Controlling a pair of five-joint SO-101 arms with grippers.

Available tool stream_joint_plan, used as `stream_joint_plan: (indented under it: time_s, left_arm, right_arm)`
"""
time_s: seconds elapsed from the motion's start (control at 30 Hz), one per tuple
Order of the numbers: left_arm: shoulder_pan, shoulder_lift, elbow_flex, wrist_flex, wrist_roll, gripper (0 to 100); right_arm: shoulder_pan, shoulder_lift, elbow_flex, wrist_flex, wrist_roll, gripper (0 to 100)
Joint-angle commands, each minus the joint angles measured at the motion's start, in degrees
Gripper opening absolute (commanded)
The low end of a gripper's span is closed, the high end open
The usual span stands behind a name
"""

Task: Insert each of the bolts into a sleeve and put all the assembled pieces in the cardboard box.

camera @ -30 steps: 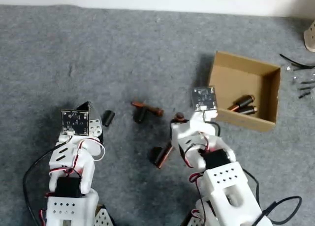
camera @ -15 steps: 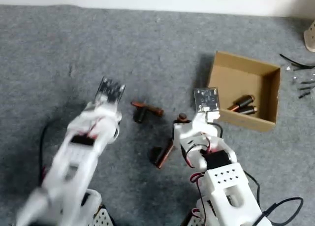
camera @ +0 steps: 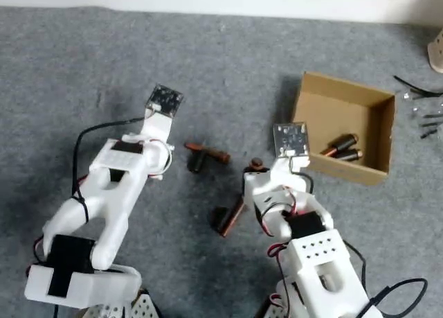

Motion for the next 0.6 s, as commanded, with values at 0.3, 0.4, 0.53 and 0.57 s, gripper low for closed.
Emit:
stream_joint_plan:
  time_s: [0.3, 0.4, 0.53, 0.57]
  left_arm:
    - [-2.9, -7.5, 0.3, 6.6, -0.1, 11]
    - [-2.8, -9.0, 1.7, 6.5, 0.0, 16]
    - [-2.9, -8.7, 2.7, 5.5, 0.0, 15]
    - [-2.9, -8.7, 3.4, 3.9, 0.0, 15]
  right_arm:
    - [0.8, -1.3, -0.2, -2.1, 3.6, 0.4]
    - [0.8, -1.3, -0.2, -2.1, 3.6, 0.4]
    - [0.5, -1.3, -0.2, -2.1, 3.5, 0.4]
    - [0.4, -1.3, -0.2, -1.9, 3.5, 0.4]
